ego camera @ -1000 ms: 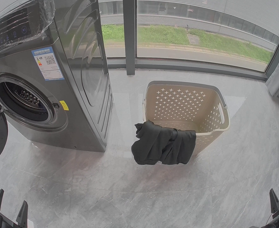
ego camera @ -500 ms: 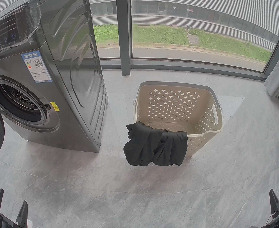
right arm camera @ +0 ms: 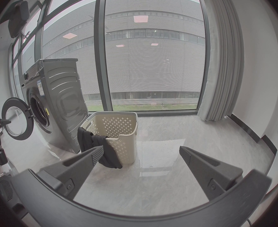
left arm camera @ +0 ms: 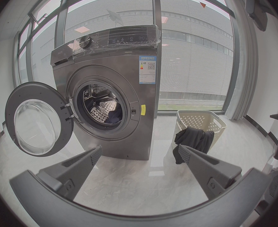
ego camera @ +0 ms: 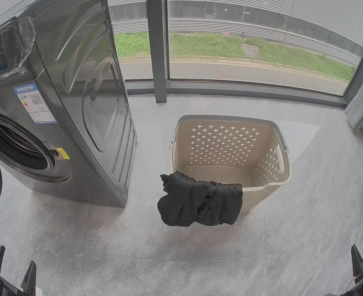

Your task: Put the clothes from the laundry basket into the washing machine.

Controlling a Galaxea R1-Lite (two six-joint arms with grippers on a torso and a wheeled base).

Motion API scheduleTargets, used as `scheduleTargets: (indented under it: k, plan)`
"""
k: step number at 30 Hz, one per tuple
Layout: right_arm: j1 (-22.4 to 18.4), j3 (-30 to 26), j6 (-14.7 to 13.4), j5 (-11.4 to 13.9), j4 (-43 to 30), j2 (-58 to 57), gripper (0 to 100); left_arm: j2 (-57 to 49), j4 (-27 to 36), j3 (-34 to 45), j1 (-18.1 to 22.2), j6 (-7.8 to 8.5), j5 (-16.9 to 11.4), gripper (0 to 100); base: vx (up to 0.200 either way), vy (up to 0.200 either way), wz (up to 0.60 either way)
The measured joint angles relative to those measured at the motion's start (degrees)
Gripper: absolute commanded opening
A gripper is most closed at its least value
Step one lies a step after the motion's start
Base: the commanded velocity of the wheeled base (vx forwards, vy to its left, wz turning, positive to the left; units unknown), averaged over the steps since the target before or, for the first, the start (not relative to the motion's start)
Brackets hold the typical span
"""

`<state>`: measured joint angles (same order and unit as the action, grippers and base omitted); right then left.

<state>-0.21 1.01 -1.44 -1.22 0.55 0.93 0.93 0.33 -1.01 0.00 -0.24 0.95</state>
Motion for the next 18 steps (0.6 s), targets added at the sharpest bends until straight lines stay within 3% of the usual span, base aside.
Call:
scheduleTargets:
  k: [5,10,13,18]
  plan:
    - [-0.1,0.7,0.1,0.1,1.0,0.0,100,0.0,0.0,0.0,0.0,-0.13,0.0,100,0.000,0.000,0.00]
    - [-0.1,8.4,0.1,0.2,1.8,2.0,100,0.0,0.0,0.0,0.0,-0.09,0.0,100,0.000,0.000,0.00]
    - [0.1,12.2,0.0,0.5,2.0,5.8,100,0.0,0.0,0.0,0.0,-0.02,0.0,100,0.200,0.000,0.00]
    - [0.2,14.5,-0.1,2.4,2.5,16.8,100,0.0,0.0,0.0,0.0,0.04,0.1,100,0.000,0.000,0.00]
